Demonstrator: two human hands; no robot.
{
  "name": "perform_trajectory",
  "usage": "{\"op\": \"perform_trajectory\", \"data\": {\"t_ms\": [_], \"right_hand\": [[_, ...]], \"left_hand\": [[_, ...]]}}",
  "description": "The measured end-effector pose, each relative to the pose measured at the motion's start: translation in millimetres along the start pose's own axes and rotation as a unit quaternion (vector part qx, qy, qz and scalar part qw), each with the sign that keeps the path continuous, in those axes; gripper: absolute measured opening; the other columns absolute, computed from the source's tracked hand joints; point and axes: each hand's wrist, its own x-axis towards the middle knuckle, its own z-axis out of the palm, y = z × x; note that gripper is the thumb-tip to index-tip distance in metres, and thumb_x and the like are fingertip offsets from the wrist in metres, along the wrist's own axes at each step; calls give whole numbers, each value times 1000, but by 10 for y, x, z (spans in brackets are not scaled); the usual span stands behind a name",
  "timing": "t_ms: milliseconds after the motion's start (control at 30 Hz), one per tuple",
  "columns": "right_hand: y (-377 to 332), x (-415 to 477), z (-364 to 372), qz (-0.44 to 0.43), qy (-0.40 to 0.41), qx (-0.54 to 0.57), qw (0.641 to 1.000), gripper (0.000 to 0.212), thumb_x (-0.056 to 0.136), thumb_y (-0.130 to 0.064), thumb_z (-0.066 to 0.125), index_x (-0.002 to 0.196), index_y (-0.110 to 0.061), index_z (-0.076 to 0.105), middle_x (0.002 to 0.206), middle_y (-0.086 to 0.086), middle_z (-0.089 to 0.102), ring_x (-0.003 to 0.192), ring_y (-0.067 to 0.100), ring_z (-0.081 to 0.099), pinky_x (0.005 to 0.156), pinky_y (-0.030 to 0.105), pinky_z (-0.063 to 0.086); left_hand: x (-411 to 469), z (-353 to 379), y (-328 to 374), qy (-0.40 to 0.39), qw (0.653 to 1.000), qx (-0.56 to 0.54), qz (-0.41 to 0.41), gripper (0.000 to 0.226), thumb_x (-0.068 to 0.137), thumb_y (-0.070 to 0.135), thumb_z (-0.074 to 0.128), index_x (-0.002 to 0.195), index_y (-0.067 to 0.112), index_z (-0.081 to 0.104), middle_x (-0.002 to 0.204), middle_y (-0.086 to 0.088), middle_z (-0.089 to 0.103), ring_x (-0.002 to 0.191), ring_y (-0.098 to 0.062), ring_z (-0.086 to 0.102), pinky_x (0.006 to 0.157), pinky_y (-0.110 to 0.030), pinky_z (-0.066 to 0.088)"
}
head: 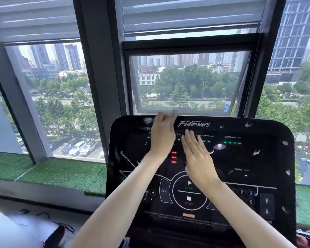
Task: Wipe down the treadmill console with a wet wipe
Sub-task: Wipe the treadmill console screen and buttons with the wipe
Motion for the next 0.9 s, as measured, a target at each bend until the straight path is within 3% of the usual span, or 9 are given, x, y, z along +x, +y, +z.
{"op": "perform_trajectory", "data": {"t_ms": [100, 200, 267, 333, 467, 633, 733, 833, 900], "right_hand": [[-5, 2, 3, 1, -2, 2, 1000, 79, 52, 16, 58, 130, 11, 46, 140, 27, 41, 133, 36, 37, 110, 48, 29], [-10, 2, 4, 6, -3, 6, 1000, 80, 51, 17, 61, 129, 11, 46, 139, 27, 41, 131, 37, 39, 109, 49, 30], [-18, 5, 13, 8, 2, 9, 1000, 79, 51, 18, 60, 129, 12, 47, 139, 27, 42, 131, 37, 40, 108, 49, 31], [-20, 7, 10, 8, 5, 7, 1000, 79, 51, 19, 60, 129, 11, 47, 139, 26, 42, 131, 36, 40, 108, 47, 32], [-13, 7, 2, 7, -1, 4, 1000, 80, 51, 16, 66, 129, 10, 47, 139, 25, 42, 131, 35, 39, 108, 47, 33], [-38, 11, 13, 12, 15, 22, 1000, 75, 53, 21, 59, 127, 12, 48, 138, 27, 44, 130, 37, 41, 107, 48, 32], [-22, 10, -2, 6, 10, 18, 1000, 78, 50, 20, 62, 127, 11, 50, 137, 26, 45, 129, 36, 42, 108, 46, 32], [8, 20, -49, -9, -17, 4, 1000, 80, 52, 14, 66, 130, 7, 48, 140, 23, 43, 132, 32, 38, 110, 43, 29], [43, 21, -99, -23, -35, -1, 999, 81, 56, 6, 72, 133, 6, 45, 142, 22, 40, 135, 30, 34, 112, 43, 25]], "left_hand": [[37, -109, -158, -10, 999, 2, 40, 19, 95, 11, 52, 106, 7, 67, 88, -3, 53, 79, -17, 55, 74, -25, 47], [67, -304, -422, 114, 982, -13, -147, 20, 94, 6, 49, 101, 3, 67, 87, 0, 47, 73, -12, 49, 70, -10, 38], [68, -315, -427, 167, 958, -21, -231, 23, 94, 5, 46, 104, 3, 67, 88, -1, 45, 70, -12, 46, 67, -13, 39], [58, -266, -280, 127, 974, -17, -188, 23, 94, 6, 48, 107, 6, 66, 88, 1, 45, 70, -14, 48, 68, -20, 42], [36, -326, -296, 24, 997, -55, -55, 20, 94, 13, 53, 102, 3, 68, 84, 0, 50, 71, -11, 49, 70, -15, 40], [90, -395, -658, 202, 932, -41, -297, 24, 95, 6, 42, 99, 0, 65, 90, -4, 45, 71, -8, 44, 71, -21, 44], [36, -159, -256, 160, 963, -21, -214, 25, 91, -1, 45, 105, 4, 66, 88, -7, 45, 72, -11, 44, 76, -31, 49], [-36, 47, 129, 17, 998, -36, -58, 24, 97, 14, 48, 113, 11, 65, 91, -1, 49, 80, -14, 51, 77, -27, 47], [2, 35, 118, -21, 997, -59, -45, 26, 98, 24, 47, 107, 11, 68, 90, 1, 52, 81, -13, 53, 79, -26, 46]]}}
